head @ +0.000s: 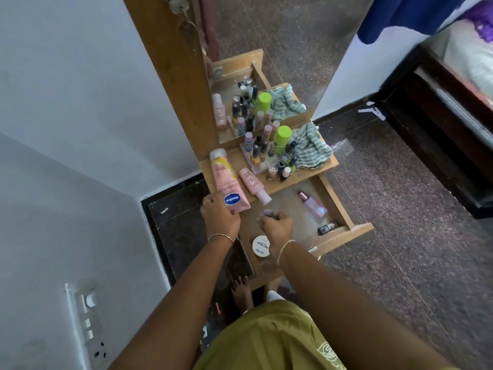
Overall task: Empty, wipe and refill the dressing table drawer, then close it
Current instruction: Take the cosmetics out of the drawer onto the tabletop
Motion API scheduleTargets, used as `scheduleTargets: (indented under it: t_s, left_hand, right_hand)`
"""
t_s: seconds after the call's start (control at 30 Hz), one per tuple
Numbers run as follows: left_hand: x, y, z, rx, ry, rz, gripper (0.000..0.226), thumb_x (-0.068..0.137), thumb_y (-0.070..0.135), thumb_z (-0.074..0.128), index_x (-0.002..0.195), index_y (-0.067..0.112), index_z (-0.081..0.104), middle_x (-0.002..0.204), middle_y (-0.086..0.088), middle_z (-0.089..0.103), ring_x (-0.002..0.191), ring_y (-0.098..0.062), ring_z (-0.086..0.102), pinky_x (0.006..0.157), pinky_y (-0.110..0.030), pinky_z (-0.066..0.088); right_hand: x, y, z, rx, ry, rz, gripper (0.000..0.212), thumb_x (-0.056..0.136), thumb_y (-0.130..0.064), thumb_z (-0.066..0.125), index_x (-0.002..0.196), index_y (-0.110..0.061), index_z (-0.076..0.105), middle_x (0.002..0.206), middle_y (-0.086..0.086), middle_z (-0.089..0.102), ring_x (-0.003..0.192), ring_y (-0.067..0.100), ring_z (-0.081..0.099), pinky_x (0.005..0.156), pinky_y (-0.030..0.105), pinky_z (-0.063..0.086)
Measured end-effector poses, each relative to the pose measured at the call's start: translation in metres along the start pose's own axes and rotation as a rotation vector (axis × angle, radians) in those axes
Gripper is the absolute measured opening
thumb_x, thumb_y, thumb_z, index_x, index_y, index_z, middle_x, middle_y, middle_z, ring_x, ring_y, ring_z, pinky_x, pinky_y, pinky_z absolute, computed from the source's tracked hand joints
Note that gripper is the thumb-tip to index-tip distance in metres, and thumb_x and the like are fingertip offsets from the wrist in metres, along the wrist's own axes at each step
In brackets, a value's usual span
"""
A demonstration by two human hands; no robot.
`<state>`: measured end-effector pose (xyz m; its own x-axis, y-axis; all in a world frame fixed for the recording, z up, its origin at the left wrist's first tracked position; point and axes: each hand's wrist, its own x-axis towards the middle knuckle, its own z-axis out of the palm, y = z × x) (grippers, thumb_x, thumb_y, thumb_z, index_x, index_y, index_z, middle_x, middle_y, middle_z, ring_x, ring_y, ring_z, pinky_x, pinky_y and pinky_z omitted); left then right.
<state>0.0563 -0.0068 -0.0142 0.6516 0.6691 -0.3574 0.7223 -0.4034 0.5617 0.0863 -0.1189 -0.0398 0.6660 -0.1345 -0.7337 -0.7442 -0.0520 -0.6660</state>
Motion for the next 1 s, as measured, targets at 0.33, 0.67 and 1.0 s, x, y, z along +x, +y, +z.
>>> scheduleTargets:
  t_s: [0.33, 0.67, 1.0]
  left_hand:
    - [-0.035, 0.033, 0.032, 0.225, -0.075, 0.564, 0.033, 0.086, 0.014, 0.055, 0.119, 0.012, 0.051, 0.123, -0.013, 0.05, 0.114, -0.029, 0.044, 0.096, -0.04, 0.039]
    - [-0.034, 0.063, 0.107, 0.272, -0.63, 0.462, 0.035, 0.086, 0.017, 0.061, 0.121, 0.011, 0.056, 0.119, -0.01, 0.061, 0.114, -0.026, 0.053, 0.098, -0.036, 0.043]
    - [0.022, 0.088, 0.177, 0.222, -0.631, 0.137, 0.061, 0.089, 0.021, 0.061, 0.142, 0.005, 0.035, 0.14, -0.017, 0.047, 0.13, -0.028, 0.044, 0.107, -0.032, 0.034]
  right_hand:
    - [0.029, -0.005, -0.083, -0.266, 0.131, -0.131, 0.013, 0.083, -0.003, 0.06, 0.089, -0.014, 0.064, 0.086, 0.002, 0.065, 0.085, 0.02, 0.062, 0.08, 0.029, 0.052]
    - [0.074, -0.031, -0.15, -0.886, 0.092, -0.265, 0.03, 0.083, -0.006, 0.056, 0.111, -0.011, 0.065, 0.113, 0.009, 0.065, 0.11, 0.026, 0.059, 0.097, 0.033, 0.045]
    - [0.138, -0.029, -0.141, -1.39, -0.18, -0.521, 0.037, 0.09, -0.003, 0.049, 0.126, -0.009, 0.045, 0.125, 0.01, 0.05, 0.117, 0.029, 0.051, 0.094, 0.04, 0.046]
